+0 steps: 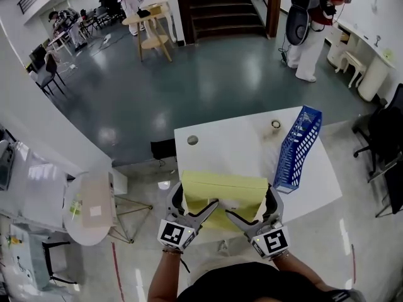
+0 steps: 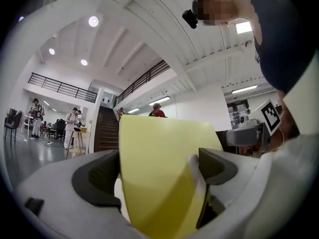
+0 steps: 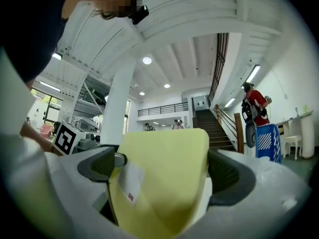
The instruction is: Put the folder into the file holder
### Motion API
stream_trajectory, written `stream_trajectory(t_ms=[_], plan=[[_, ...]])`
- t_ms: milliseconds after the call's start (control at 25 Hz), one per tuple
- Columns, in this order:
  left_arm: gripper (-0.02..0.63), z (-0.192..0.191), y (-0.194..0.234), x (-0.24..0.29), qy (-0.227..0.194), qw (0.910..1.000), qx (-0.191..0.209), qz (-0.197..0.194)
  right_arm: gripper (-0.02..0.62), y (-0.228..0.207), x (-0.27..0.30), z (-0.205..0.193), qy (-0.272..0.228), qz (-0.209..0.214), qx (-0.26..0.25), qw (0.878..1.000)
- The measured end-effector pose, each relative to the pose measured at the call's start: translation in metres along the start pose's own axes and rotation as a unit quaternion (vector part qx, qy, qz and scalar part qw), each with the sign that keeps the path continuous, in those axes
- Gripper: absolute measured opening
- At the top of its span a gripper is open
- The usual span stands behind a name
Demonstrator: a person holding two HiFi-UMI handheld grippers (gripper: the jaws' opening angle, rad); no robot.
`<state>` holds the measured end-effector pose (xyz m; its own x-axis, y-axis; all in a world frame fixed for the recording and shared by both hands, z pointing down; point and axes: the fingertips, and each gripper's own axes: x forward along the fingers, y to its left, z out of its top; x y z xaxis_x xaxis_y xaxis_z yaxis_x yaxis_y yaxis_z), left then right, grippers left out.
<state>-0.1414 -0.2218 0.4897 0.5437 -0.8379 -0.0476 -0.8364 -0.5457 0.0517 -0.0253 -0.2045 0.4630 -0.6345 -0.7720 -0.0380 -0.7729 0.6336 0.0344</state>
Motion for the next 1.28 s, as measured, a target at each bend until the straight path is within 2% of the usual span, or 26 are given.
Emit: stream_trajectory(t_ms=[200,240,320,560,720,840,920,1040,1200,1280], plan=[[0.489,0.009,-0.009,-0.011,-0.012,0.9998,-0.001,0.013,0.572,0.0,-0.009,0.006,-0.011,-0.022,0.007,1.0],[0.489,0.01,-0.008,-0.012,-0.018,0.9997,-0.001,0.017,0.527,-0.005,-0.01,0.007,-0.013,-0.031,0.004,0.999],[0.489,0.014,-0.005,-0.014,-0.026,0.9994,0.002,0.022,0.355,-0.014,-0.011,0.011,-0.017,-0.04,-0.005,0.999],[0.489,0.029,0.003,0.0,-0.05,0.9981,0.032,0.015,0.316,-0.019,-0.01,0.023,-0.041,-0.028,-0.055,0.997],[0.489,0.011,0.009,0.004,-0.039,0.9988,0.029,0.012,0.293,-0.018,-0.012,0.01,-0.028,-0.021,-0.071,0.997],[0.489,0.013,0.01,0.005,-0.039,0.9989,0.02,0.014,0.293,-0.022,-0.008,0.01,-0.028,-0.011,-0.059,0.998],[0.489,0.012,0.012,0.008,-0.04,0.999,0.018,0.012,0.296,-0.026,-0.003,0.01,-0.025,0.006,-0.033,0.999],[0.489,0.015,0.013,0.012,-0.035,0.9993,0.015,0.006,0.311,-0.03,0.004,0.008,-0.03,0.053,-0.002,0.998],[0.489,0.01,0.008,0.02,-0.031,0.9994,0.013,-0.01,0.394,-0.033,0.016,0.003,-0.01,0.129,-0.017,0.991],[0.489,0.01,0.007,0.022,-0.03,0.9994,0.014,-0.013,0.397,-0.028,0.024,-0.002,0.003,0.187,-0.016,0.982]])
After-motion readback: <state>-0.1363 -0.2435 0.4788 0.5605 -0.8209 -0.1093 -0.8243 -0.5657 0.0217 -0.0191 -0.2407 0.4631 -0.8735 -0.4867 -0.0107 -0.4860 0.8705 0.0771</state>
